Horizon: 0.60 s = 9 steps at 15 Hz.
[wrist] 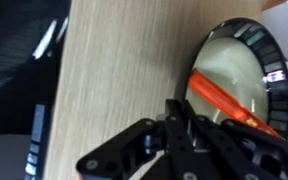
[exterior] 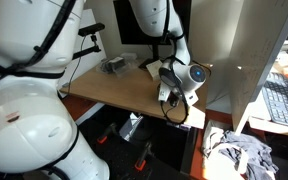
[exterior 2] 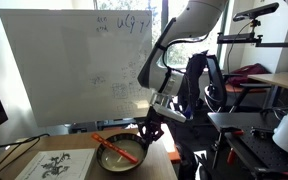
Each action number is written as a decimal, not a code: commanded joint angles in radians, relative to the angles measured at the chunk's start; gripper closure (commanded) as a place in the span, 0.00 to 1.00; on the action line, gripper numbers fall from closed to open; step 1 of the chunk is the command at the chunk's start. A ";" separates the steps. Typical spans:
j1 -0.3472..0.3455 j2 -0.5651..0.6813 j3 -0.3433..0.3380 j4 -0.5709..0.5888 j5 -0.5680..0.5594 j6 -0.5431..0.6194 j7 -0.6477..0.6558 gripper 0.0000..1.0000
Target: Move the bowl to the right
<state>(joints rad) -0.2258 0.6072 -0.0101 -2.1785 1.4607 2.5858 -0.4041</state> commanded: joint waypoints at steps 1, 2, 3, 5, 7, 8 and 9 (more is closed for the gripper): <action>0.084 -0.042 -0.051 -0.024 0.010 0.057 0.051 0.98; 0.105 -0.046 -0.060 -0.026 -0.001 0.084 0.065 0.98; 0.101 -0.052 -0.041 -0.028 -0.009 0.121 0.069 0.98; 0.119 -0.069 -0.042 -0.032 -0.006 0.148 0.076 0.65; 0.126 -0.088 -0.042 -0.037 -0.015 0.154 0.091 0.51; 0.128 -0.094 -0.044 -0.041 -0.025 0.150 0.104 0.44; 0.128 -0.102 -0.046 -0.047 -0.034 0.145 0.108 0.36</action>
<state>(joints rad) -0.1069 0.5483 -0.0470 -2.1895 1.4553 2.7290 -0.3454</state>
